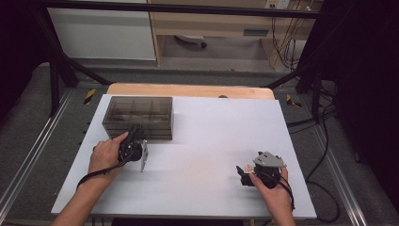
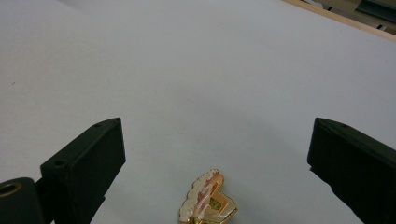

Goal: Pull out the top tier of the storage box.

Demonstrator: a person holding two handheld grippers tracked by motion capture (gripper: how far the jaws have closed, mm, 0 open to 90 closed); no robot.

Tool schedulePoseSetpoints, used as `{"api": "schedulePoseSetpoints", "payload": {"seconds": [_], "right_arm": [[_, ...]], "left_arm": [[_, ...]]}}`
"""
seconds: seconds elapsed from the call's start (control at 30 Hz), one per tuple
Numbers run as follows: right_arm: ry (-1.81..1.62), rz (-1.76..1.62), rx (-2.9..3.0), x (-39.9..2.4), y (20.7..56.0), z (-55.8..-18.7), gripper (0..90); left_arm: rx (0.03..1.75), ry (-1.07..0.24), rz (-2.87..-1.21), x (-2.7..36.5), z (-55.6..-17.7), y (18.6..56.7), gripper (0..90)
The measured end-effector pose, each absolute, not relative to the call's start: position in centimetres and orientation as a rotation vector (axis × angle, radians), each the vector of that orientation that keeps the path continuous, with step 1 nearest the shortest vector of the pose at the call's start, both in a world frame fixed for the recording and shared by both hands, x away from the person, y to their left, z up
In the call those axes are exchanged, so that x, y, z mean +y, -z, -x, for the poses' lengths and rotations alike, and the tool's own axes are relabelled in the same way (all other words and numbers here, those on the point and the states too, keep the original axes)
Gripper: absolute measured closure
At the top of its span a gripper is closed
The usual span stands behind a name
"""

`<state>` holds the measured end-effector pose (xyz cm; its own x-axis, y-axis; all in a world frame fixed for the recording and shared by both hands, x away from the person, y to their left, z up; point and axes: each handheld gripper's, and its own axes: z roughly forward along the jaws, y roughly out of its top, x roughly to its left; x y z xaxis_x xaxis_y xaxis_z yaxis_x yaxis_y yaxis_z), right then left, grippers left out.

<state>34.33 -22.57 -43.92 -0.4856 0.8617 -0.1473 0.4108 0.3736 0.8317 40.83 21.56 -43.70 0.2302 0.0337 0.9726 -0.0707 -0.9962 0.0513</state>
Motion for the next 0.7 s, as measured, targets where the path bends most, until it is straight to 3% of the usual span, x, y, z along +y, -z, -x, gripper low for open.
{"api": "schedulePoseSetpoints", "payload": {"seconds": [0.7], "right_arm": [[-0.989, -1.085, 2.084, -22.36, 44.08, -34.34, 4.8]], "left_arm": [[-0.063, -1.956, -2.389, 21.1, -40.8, 44.14, 77.8]]}}
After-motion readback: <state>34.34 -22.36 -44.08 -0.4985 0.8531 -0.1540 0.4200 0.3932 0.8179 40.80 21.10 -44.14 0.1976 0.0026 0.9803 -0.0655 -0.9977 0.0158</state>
